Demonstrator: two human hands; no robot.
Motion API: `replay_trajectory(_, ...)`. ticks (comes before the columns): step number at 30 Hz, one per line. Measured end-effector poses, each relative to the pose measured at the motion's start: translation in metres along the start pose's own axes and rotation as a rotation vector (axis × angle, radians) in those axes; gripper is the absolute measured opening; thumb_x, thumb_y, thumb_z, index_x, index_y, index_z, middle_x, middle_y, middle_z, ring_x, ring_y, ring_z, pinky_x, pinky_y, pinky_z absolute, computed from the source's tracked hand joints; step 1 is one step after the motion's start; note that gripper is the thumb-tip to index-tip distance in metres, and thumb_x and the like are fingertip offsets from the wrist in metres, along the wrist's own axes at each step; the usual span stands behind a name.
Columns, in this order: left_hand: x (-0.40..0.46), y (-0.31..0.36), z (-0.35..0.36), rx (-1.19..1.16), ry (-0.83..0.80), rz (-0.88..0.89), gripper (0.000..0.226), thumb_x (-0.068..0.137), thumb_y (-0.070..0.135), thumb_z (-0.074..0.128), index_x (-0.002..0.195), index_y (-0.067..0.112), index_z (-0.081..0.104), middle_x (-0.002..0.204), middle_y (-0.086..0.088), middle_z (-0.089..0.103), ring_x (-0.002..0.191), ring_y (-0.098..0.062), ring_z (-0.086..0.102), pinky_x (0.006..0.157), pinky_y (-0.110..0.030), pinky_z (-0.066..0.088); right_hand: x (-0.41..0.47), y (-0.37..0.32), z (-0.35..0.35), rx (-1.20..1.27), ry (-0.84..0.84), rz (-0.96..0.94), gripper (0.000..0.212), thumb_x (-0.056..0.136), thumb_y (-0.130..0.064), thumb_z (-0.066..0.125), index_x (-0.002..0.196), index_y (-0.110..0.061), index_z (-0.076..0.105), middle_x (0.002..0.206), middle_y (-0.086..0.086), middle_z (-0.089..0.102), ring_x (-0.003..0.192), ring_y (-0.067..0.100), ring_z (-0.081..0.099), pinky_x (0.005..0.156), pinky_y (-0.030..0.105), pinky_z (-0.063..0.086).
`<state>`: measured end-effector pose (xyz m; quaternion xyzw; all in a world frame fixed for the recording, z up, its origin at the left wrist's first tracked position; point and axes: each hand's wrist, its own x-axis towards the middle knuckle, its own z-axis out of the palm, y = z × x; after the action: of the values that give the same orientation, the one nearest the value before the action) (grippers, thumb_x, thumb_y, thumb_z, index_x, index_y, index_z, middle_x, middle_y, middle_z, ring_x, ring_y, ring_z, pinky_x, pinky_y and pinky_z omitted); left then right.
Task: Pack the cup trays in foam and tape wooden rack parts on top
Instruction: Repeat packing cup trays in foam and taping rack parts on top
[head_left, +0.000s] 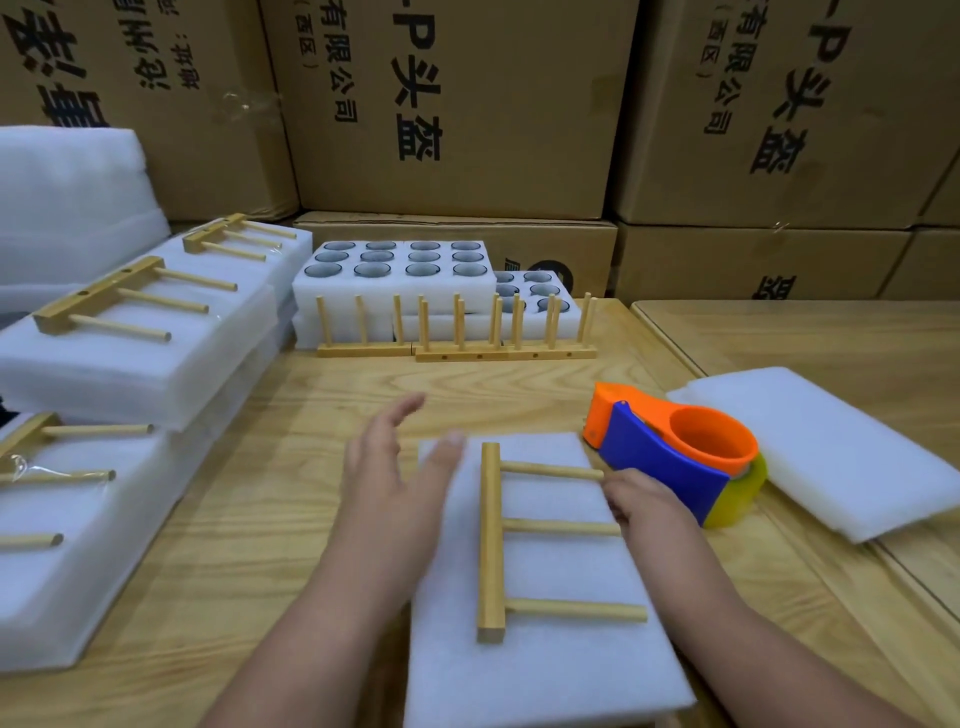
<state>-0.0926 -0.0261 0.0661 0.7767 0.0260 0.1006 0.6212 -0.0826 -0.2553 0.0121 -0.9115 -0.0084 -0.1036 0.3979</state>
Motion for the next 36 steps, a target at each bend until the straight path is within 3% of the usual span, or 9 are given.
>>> replay_trajectory(4, 0.004, -0.014, -0.007, -0.335, -0.03, -0.414, 0.028, 0.101, 0.046, 0.049, 0.11, 0.024, 0.063, 0.091, 0.001, 0.078, 0.079, -0.016, 0.074, 0.069, -0.032, 0.05, -0.002, 0.01, -0.005, 0.166, 0.029, -0.006, 0.037, 0.084, 0.006, 0.055, 0.073, -0.023, 0.076, 0.083, -0.009, 0.074, 0.084, 0.008, 0.067, 0.076, 0.039, 0.056)
replay_trajectory(8, 0.01, -0.023, -0.009, -0.352, -0.062, -0.376, 0.041, 0.1, 0.045, 0.051, 0.09, 0.016, 0.078, 0.087, 0.001, 0.079, 0.075, -0.012, 0.076, 0.064, -0.031, 0.051, -0.002, 0.012, -0.01, 0.371, -0.019, -0.057, 0.036, 0.082, -0.008, 0.047, 0.077, -0.016, 0.081, 0.09, -0.002, 0.078, 0.093, 0.017, 0.07, 0.083, 0.038, 0.056)
replay_trajectory(13, 0.022, -0.032, -0.01, -0.424, -0.049, -0.293, 0.036, 0.071, 0.055, 0.057, 0.088, 0.034, 0.082, 0.095, 0.004, 0.079, 0.083, -0.009, 0.076, 0.062, -0.025, 0.055, 0.007, 0.009, -0.006, 0.386, -0.157, -0.221, 0.045, 0.089, -0.017, 0.039, 0.107, -0.025, 0.08, 0.115, -0.01, 0.076, 0.115, 0.013, 0.065, 0.096, 0.029, 0.049)
replay_trajectory(20, 0.032, -0.031, 0.003, -0.785, -0.075, -0.3, 0.047, 0.097, 0.031, 0.042, 0.076, 0.022, 0.084, 0.085, 0.002, 0.079, 0.072, -0.011, 0.075, 0.053, -0.021, 0.056, 0.031, -0.005, 0.011, 0.482, -0.221, -0.054, 0.055, 0.094, -0.062, 0.037, 0.111, -0.029, 0.078, 0.111, -0.006, 0.077, 0.112, 0.014, 0.069, 0.105, 0.052, 0.046)
replay_trajectory(23, 0.029, -0.03, 0.006, -0.869, -0.124, -0.278, 0.062, 0.104, 0.027, 0.034, 0.065, 0.025, 0.082, 0.076, 0.006, 0.077, 0.066, -0.008, 0.074, 0.047, -0.02, 0.054, 0.033, -0.008, 0.014, 0.493, -0.112, -0.047, 0.042, 0.098, -0.05, 0.044, 0.105, -0.027, 0.078, 0.103, -0.004, 0.078, 0.105, 0.017, 0.07, 0.098, 0.049, 0.052)
replay_trajectory(25, 0.029, -0.031, 0.004, -0.901, -0.144, -0.296, 0.06, 0.106, 0.031, 0.035, 0.072, 0.027, 0.084, 0.084, 0.004, 0.079, 0.074, -0.009, 0.076, 0.051, -0.022, 0.056, 0.032, -0.006, 0.013, 0.572, 0.037, -0.053, 0.02, 0.1, -0.029, 0.058, 0.102, -0.026, 0.077, 0.101, -0.002, 0.078, 0.102, 0.017, 0.071, 0.089, 0.04, 0.056)
replay_trajectory(27, 0.031, -0.034, 0.002, -0.916, -0.141, -0.333, 0.043, 0.105, 0.034, 0.04, 0.105, 0.025, 0.082, 0.103, 0.002, 0.079, 0.088, -0.013, 0.076, 0.058, -0.026, 0.059, 0.033, -0.002, 0.011, 0.682, 0.1, -0.04, 0.017, 0.093, -0.021, 0.066, 0.107, -0.024, 0.075, 0.103, 0.001, 0.077, 0.097, 0.014, 0.07, 0.082, 0.033, 0.054)
replay_trajectory(30, 0.032, -0.036, -0.001, -0.926, -0.128, -0.355, 0.047, 0.102, 0.03, 0.044, 0.148, 0.027, 0.049, 0.117, 0.01, 0.075, 0.097, -0.012, 0.075, 0.061, -0.027, 0.06, 0.034, 0.0, 0.011, 0.738, 0.006, -0.038, 0.024, 0.093, -0.002, 0.066, 0.103, -0.022, 0.076, 0.12, -0.004, 0.071, 0.111, 0.013, 0.068, 0.09, 0.031, 0.051)
replay_trajectory(36, 0.034, -0.043, -0.001, -0.881, -0.192, -0.329, 0.055, 0.102, 0.017, 0.037, 0.155, 0.032, 0.037, 0.103, 0.017, 0.077, 0.089, -0.01, 0.076, 0.057, -0.027, 0.059, 0.045, -0.006, 0.015, 0.737, -0.095, 0.033, 0.018, 0.09, -0.008, 0.069, 0.089, -0.023, 0.079, 0.124, -0.02, 0.067, 0.11, 0.006, 0.068, 0.085, 0.034, 0.054)
